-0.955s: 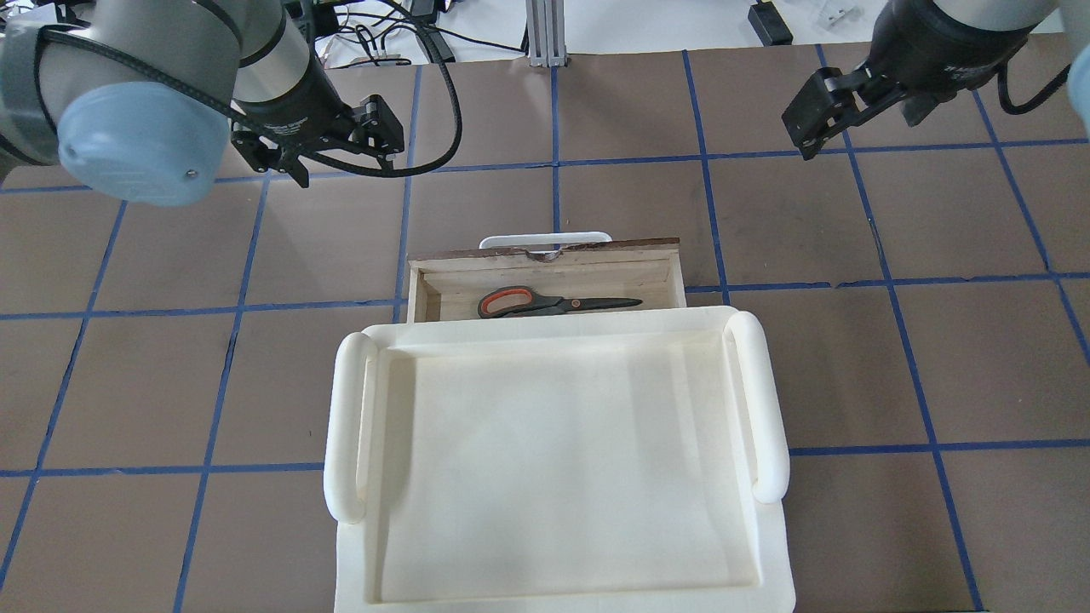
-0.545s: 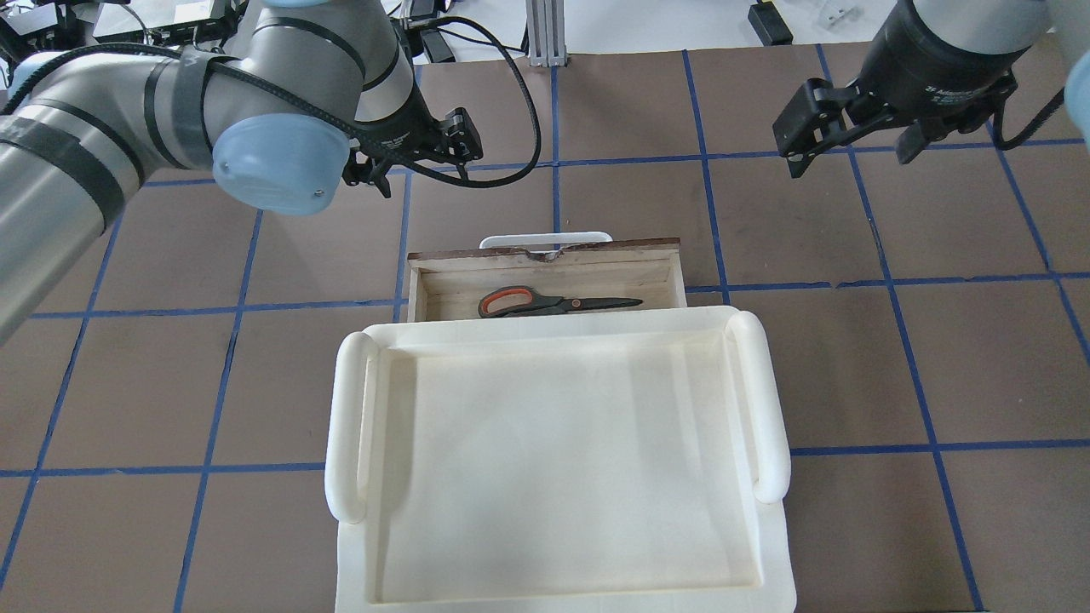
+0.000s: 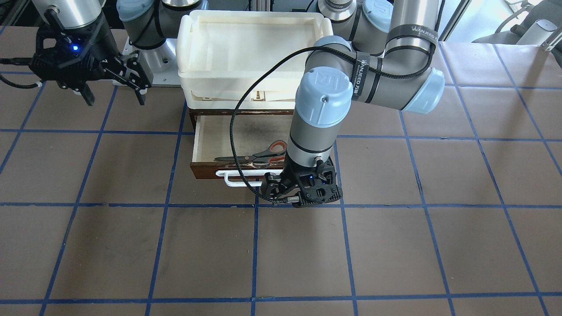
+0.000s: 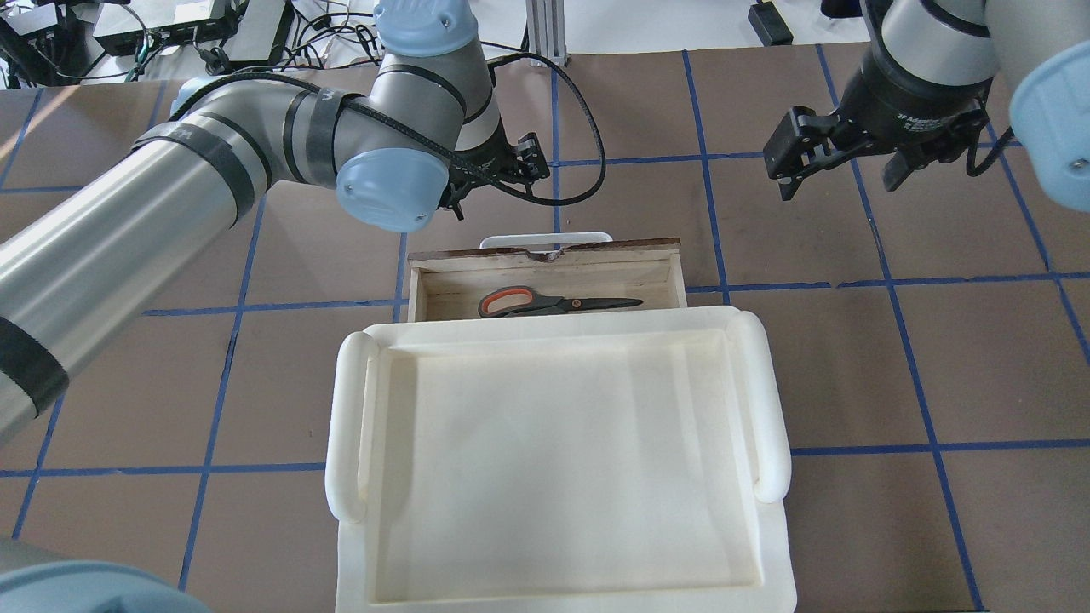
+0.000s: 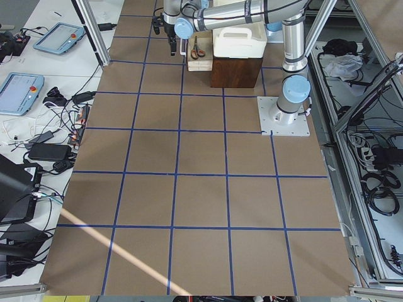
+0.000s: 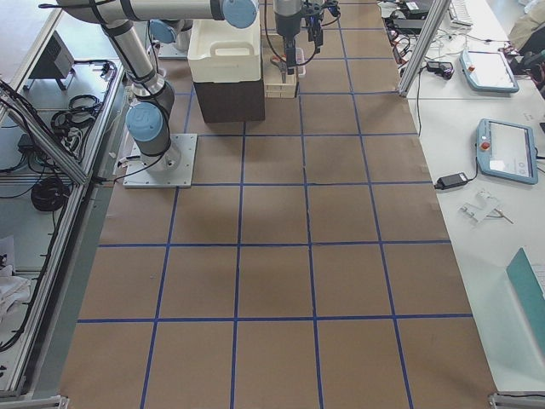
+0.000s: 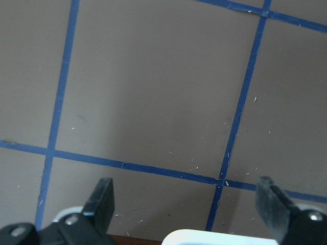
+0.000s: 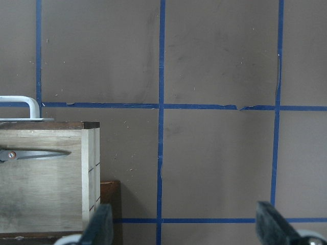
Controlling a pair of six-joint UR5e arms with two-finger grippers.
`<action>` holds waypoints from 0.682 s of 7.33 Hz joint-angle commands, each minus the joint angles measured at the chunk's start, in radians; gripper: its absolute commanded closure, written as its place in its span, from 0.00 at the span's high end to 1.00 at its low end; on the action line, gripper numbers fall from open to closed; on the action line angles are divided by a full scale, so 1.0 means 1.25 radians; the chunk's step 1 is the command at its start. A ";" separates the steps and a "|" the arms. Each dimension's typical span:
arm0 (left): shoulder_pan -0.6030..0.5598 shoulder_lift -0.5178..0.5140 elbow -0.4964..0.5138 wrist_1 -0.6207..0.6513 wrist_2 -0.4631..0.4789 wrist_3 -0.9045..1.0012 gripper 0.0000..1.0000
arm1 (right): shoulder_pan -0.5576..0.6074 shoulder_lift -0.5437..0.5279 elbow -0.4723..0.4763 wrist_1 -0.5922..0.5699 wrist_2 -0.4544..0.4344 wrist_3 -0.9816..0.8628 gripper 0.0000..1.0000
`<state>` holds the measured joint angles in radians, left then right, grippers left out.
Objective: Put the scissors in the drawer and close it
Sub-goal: 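Reach the left gripper to the drawer's white handle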
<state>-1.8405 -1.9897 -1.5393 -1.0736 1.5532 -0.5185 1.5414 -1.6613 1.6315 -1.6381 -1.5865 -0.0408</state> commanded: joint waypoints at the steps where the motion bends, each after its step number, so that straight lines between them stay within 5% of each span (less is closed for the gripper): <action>1: -0.023 -0.044 0.001 0.008 -0.001 -0.054 1.00 | 0.000 -0.015 -0.003 0.002 0.010 0.052 1.00; 5: -0.031 -0.053 0.002 -0.017 0.001 -0.050 1.00 | 0.000 -0.004 -0.004 0.010 0.011 0.053 1.00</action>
<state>-1.8792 -2.0549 -1.5376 -1.0856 1.5540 -0.5826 1.5416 -1.6693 1.6340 -1.6229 -1.5742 0.0256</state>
